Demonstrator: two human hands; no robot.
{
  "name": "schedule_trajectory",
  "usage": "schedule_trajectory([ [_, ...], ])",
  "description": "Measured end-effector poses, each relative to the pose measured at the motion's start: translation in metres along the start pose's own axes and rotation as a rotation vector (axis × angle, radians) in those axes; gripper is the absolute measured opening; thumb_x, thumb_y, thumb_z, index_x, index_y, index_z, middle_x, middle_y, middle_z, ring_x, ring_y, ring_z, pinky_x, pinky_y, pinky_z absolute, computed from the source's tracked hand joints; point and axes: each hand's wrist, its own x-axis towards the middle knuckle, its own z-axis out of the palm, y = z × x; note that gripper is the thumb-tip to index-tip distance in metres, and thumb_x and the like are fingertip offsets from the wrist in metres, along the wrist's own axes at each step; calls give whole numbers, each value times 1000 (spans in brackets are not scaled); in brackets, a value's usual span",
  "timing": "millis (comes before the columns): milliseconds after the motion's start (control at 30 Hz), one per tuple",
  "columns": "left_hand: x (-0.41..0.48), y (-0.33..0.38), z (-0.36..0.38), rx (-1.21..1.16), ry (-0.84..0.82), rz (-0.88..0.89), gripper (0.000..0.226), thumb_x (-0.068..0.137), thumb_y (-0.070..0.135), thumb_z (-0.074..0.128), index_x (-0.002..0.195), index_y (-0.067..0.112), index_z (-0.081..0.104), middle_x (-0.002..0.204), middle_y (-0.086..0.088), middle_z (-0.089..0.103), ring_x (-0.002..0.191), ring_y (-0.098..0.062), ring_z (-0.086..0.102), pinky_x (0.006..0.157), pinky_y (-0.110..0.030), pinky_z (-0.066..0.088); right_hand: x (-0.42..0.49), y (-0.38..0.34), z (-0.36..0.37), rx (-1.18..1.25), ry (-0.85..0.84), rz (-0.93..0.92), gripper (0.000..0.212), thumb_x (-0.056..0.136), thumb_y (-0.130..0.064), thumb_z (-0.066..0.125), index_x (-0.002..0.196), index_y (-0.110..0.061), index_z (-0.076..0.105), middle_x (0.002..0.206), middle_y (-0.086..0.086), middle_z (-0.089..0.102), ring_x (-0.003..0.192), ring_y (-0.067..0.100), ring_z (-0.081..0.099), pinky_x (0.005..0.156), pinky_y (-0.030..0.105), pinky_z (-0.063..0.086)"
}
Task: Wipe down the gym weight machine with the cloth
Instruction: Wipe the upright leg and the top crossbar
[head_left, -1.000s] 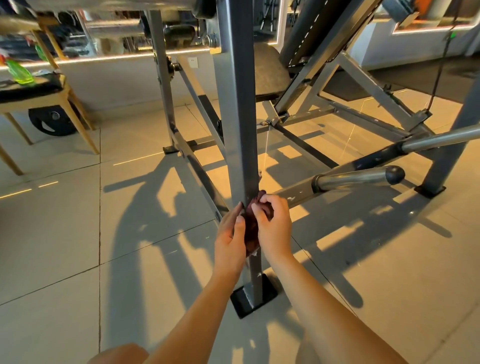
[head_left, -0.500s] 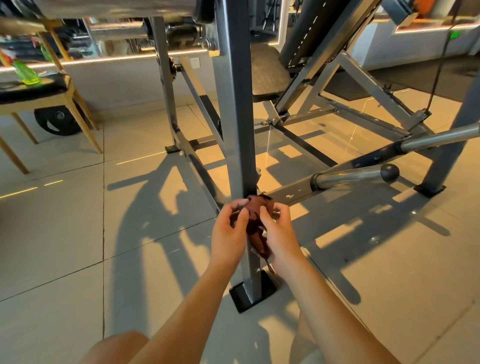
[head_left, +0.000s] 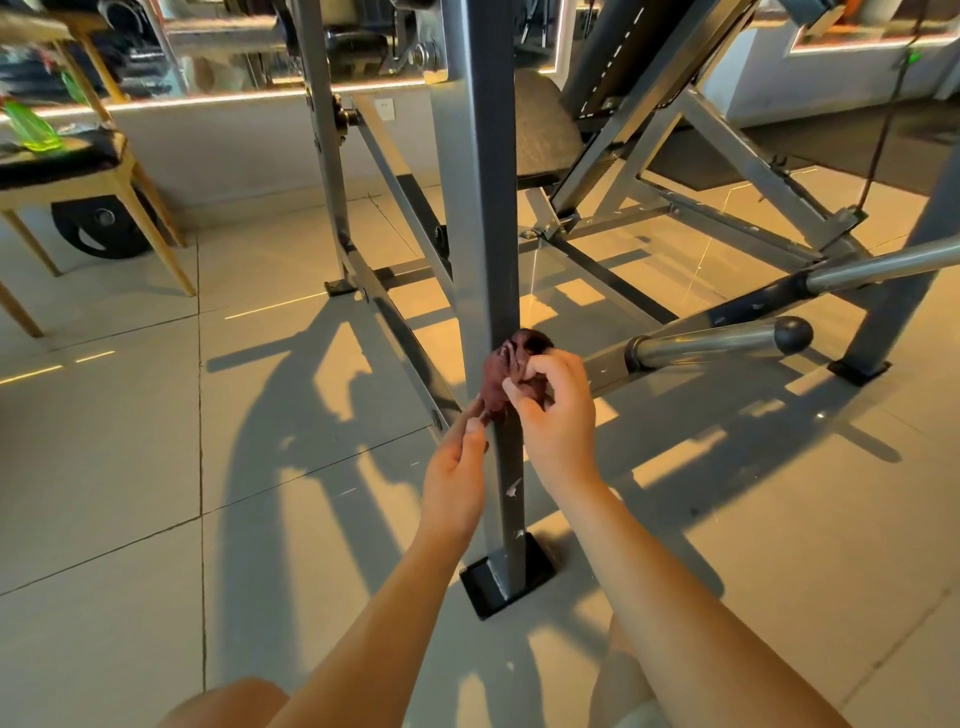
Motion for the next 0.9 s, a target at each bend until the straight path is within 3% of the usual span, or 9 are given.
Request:
schedule_trajectory([
  [100,0,-3,0,-113,26,-24,33,110,38,37,135,46,56,128,18,66,117,7,60,112,-29,44,-24,18,-2,-32,-46,93,24,90,-1,70,90,-22,59,104,-7,52,98,-1,54,83,6,44],
  [233,-8,-10,7,6,11,-13,31,109,39,37,133,50,53,138,18,60,128,4,53,112,-26,40,-49,35,-9,-72,-188,286,33,89,6,64,88,-27,58,101,-8,52,94,5,56,78,7,44],
  [367,-8,-15,10,31,69,-26,27,107,43,39,119,61,55,135,19,61,128,0,52,113,-31,40,-24,17,-11,74,-88,213,15,92,-10,71,98,-20,62,105,-5,55,99,3,57,81,16,50],
  [467,-5,-18,11,1,78,-44,33,107,43,38,107,67,61,119,26,67,120,1,58,107,-31,45,-12,4,3,83,-17,137,16,90,-15,74,98,-18,61,109,-4,52,104,2,54,85,12,50],
  [533,-5,-24,9,17,59,-63,32,108,43,38,112,59,65,115,26,68,118,1,59,105,-31,47,-17,14,6,47,-31,115,17,89,-14,75,94,-20,60,109,-6,50,104,-1,53,85,9,47],
  [667,-7,-64,5,67,-9,-184,31,107,46,39,123,41,65,121,17,69,120,-5,59,111,-37,46,-53,56,6,18,-129,251,25,88,-15,76,85,-31,56,107,-16,47,101,1,54,83,9,48],
  [800,-16,-94,13,31,1,-290,29,107,45,38,123,39,61,123,10,68,119,-11,62,103,-29,48,-86,84,15,3,-138,362,21,90,-14,74,87,-29,59,109,-11,48,101,0,55,82,8,47],
  [900,-18,-111,20,20,65,-292,27,108,42,40,117,50,64,117,16,71,115,-5,64,103,-29,49,-105,102,18,-10,-136,429,25,90,-6,70,87,-28,61,109,-8,51,99,6,57,79,4,43],
])
